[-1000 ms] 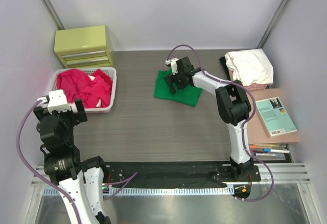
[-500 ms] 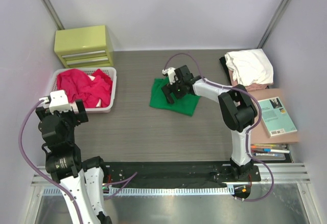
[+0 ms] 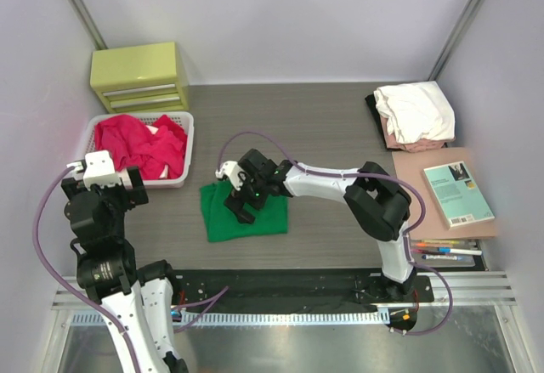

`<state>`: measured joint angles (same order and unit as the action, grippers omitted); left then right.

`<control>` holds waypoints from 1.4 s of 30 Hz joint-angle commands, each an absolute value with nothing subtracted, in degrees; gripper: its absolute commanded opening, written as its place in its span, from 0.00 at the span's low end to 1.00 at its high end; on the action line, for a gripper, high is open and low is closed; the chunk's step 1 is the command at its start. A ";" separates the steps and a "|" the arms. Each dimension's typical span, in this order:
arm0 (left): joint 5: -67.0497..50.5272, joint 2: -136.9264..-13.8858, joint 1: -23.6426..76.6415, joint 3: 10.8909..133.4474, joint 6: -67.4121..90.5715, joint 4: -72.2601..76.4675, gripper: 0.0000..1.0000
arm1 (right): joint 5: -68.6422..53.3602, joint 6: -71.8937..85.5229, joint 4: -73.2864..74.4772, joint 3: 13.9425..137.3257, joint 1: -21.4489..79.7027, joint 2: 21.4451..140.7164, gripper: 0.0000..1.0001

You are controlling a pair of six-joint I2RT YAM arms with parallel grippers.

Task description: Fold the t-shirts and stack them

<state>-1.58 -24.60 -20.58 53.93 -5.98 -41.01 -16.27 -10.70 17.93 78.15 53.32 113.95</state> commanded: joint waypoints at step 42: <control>-5.18 -23.64 -22.24 50.54 -4.92 -40.25 1.00 | -14.50 -15.55 16.52 69.52 45.97 101.95 1.00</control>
<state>-4.16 -23.40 -21.65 50.00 -5.41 -41.43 -12.80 -15.73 18.63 69.38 46.61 100.97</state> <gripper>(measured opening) 0.996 0.996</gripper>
